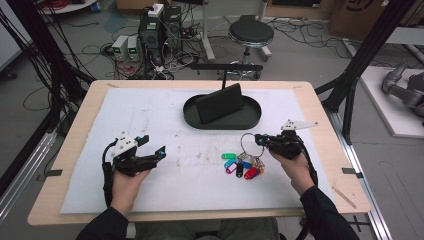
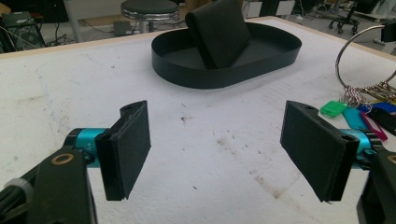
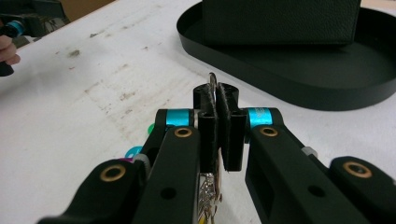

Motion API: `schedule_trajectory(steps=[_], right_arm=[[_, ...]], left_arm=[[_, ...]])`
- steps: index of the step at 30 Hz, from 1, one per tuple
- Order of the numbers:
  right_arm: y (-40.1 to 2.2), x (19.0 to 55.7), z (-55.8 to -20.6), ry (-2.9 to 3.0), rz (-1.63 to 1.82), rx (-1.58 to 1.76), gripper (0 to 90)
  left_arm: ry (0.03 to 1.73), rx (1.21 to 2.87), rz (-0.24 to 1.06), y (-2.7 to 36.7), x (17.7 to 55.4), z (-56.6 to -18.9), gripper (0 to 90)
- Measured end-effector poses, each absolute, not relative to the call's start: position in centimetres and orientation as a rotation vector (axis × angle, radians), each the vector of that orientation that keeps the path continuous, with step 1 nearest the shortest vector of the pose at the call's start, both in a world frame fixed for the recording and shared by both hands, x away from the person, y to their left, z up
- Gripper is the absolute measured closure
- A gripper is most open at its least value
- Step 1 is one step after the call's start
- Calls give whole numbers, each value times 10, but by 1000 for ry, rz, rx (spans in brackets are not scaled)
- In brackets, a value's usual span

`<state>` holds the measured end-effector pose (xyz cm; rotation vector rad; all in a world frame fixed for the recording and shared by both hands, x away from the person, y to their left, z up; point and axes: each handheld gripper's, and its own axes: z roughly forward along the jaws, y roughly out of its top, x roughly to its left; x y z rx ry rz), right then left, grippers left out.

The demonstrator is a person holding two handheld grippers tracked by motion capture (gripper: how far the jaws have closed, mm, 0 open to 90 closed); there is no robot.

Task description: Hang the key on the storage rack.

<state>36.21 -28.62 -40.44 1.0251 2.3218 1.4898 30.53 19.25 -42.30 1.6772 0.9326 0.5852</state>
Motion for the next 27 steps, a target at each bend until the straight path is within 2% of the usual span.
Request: schedule_trajectory(steps=[27], right_arm=[[-293, 365, -362, 2293, 1611, 816, 884]], left_arm=[[926, 1669, 586, 194, 304, -423, 243]])
